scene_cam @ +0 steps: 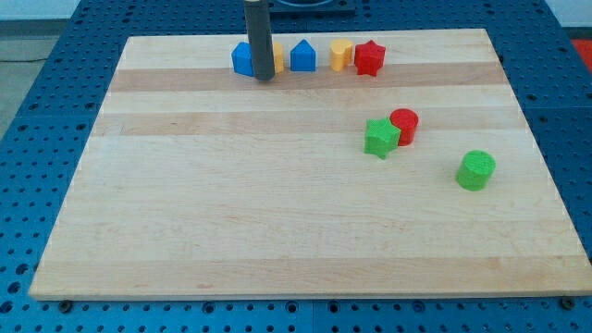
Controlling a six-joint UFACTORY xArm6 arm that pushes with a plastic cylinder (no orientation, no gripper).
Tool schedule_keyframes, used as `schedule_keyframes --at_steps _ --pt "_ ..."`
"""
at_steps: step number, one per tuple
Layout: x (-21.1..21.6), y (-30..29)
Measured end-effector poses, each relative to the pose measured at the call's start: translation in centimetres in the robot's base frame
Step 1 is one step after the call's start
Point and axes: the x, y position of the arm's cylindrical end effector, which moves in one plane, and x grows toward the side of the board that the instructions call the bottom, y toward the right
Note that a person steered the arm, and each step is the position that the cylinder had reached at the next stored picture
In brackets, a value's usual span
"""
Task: Move the red star into the yellow yellow heart
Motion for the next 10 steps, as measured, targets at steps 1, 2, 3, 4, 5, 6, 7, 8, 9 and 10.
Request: schedule_keyframes --at_steps 1,2,3,4,5,6,7,8,9,10 --pt "1.3 1.8" --pt "1.9 6.7" --pt "1.9 12.6" --pt "1.9 19.0" --pt "0.7 20.8" --pt "0.4 20.8" --pt "2.4 20.3" --pt "2.4 17.9" --pt "1.4 17.5" --pt "0.7 17.5"
